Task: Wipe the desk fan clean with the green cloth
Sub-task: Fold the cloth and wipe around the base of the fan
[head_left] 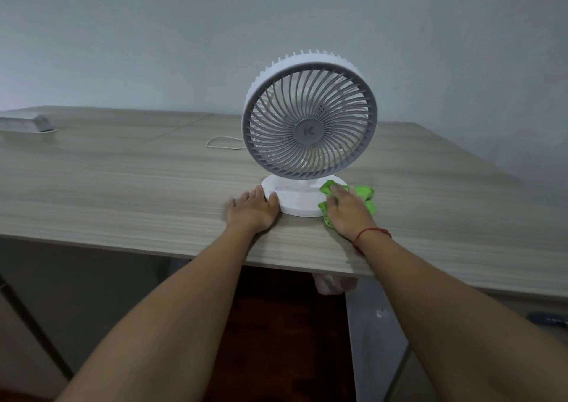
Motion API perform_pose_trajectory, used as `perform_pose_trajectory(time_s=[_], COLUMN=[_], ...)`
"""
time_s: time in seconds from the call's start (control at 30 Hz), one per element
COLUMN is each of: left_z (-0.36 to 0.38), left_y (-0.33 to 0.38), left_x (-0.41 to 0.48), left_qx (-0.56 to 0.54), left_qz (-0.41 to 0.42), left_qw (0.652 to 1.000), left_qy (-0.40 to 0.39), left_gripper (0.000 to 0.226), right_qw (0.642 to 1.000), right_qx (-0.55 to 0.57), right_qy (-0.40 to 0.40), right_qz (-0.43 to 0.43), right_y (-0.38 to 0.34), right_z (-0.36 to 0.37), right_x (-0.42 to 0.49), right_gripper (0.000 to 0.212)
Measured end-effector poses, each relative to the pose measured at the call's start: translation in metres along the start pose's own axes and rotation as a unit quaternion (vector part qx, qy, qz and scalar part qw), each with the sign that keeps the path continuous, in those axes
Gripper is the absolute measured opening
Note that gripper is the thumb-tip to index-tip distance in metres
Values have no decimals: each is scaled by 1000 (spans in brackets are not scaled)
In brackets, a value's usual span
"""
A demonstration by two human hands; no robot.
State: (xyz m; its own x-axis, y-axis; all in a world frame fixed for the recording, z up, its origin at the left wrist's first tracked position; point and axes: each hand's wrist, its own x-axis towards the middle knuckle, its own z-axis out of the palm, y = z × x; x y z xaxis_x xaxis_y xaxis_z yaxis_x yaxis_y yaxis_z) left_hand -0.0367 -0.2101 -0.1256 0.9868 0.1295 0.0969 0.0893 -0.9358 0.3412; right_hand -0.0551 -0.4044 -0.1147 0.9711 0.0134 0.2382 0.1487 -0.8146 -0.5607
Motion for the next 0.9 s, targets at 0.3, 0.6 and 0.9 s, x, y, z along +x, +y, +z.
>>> perform_pose_trajectory(time_s=[0.3,0.6,0.9], left_z=[0,0,2], left_y=[2,0,3], left_x=[-2,2,0], left_qx=[5,1,-10], left_qz=[1,2,5], left_qw=[1000,1000,1000], left_qy=[-1,3,9], left_gripper=[64,62,63], right_qw=[992,999,999], right_qx=[-27,-13,-18], right_qy=[-30,10,13], right_qz=[-120,-28,-29], right_y=[-19,9,-7], right_z=[10,2,14], right_x=[-16,4,11], right_gripper=[44,41,42])
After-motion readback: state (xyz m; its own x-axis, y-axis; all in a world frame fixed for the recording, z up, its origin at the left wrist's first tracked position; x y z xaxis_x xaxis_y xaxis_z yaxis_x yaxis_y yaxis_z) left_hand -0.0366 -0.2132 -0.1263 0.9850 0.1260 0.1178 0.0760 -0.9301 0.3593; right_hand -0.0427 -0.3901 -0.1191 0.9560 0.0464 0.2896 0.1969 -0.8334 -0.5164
